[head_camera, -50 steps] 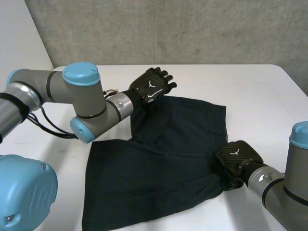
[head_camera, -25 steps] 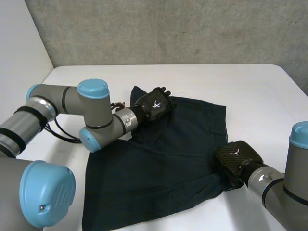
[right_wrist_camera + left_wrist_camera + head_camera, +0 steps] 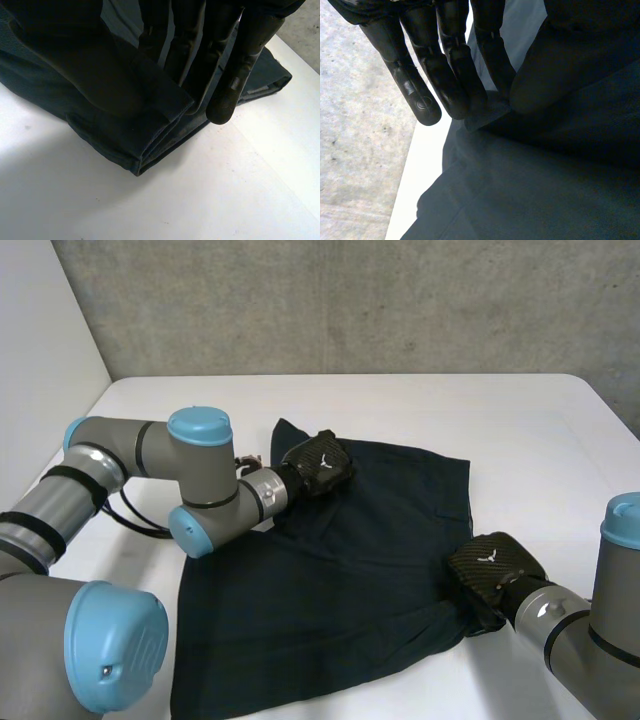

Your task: Fold the shorts.

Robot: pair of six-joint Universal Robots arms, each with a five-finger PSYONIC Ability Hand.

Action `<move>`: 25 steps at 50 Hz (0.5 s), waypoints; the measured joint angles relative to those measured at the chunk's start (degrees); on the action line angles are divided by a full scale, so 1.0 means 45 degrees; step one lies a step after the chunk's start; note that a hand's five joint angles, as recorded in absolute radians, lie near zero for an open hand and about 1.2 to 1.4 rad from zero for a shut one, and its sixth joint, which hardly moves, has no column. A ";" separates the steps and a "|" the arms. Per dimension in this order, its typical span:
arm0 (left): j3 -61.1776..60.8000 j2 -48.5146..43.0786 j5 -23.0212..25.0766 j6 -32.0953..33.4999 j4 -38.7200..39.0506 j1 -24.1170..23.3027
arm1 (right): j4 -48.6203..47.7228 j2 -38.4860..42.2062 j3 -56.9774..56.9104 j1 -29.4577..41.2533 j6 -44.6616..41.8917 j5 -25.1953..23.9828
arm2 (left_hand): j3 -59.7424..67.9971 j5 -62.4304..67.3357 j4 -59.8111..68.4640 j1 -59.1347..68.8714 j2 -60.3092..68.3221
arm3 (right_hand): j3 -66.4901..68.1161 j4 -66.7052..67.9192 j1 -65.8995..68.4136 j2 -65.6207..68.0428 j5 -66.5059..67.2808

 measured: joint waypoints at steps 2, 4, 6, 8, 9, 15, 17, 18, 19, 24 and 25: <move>0.0024 0.0063 -0.0244 0.0004 0.0105 0.0006 | 0.0000 0.0000 0.0000 -0.0001 0.0000 -0.0001 | 0.0000 0.0000 0.0001 0.0000 0.0000 | 0.0000 0.0000 0.0000 0.0000 0.0000; 0.0019 0.0182 -0.0638 0.0007 0.0310 0.0027 | 0.0000 0.0000 0.0000 0.0000 0.0000 -0.0001 | 0.0000 0.0000 0.0006 0.0000 0.0001 | 0.0000 0.0001 -0.0001 0.0000 0.0000; -0.0034 0.0318 -0.0994 0.0009 0.0504 0.0052 | 0.0000 0.0000 0.0000 0.0000 0.0000 -0.0001 | 0.0000 0.0000 0.0014 0.0000 0.0001 | 0.0000 0.0001 -0.0001 0.0000 0.0000; -0.0181 0.0504 -0.1325 0.0017 0.0647 0.0073 | 0.0000 0.0000 0.0000 0.0000 0.0000 -0.0004 | 0.0000 0.0000 0.0019 0.0000 0.0001 | 0.0000 0.0001 -0.0001 0.0000 0.0000; -0.0405 0.0694 -0.1614 0.0029 0.0730 0.0093 | 0.0002 -0.0003 0.0001 0.0000 0.0000 -0.0005 | 0.0001 0.0000 0.0141 0.0000 0.0012 | 0.0000 0.0001 0.0000 0.0000 0.0000; -0.2252 0.2019 -0.2982 0.0327 0.0751 0.0353 | 0.0010 -0.0016 0.0016 0.0003 0.0000 -0.0011 | 0.0008 0.0000 0.0186 0.0000 0.0021 | 0.0000 0.0001 -0.0001 0.0000 0.0000; -0.2692 0.2303 -0.3259 0.0453 0.0729 0.0449 | 0.0010 -0.0017 0.0017 0.0006 0.0001 -0.0012 | 0.0009 0.0000 0.0186 0.0000 0.0021 | 0.0000 0.0001 -0.0001 0.0000 0.0000; -0.3539 0.2813 -0.3788 0.0724 0.0676 0.0636 | 0.0014 -0.0019 0.0019 0.0011 0.0001 -0.0011 | 0.0009 0.0000 0.0186 0.0000 0.0021 | 0.0001 0.0001 -0.0001 0.0000 0.0000; -0.3838 0.2986 -0.3972 0.0819 0.0652 0.0698 | 0.0018 -0.0019 0.0021 0.0012 0.0001 -0.0012 | 0.0009 0.0000 0.0186 0.0000 0.0021 | 0.0001 0.0001 -0.0001 0.0000 0.0000; -0.5802 0.4052 -0.5388 0.1216 0.0406 0.1081 | 0.0036 -0.0030 0.0033 0.0018 0.0001 -0.0013 | 0.0011 0.0000 0.0187 0.0000 0.0022 | 0.0000 0.0001 -0.0001 0.0000 0.0099; -0.6175 0.4241 -0.5694 0.1229 0.0356 0.1150 | 0.0040 -0.0032 0.0035 0.0018 0.0001 -0.0011 | 0.0011 0.0000 0.0187 0.0000 0.0023 | 0.0000 0.0001 -0.0001 0.0000 0.0120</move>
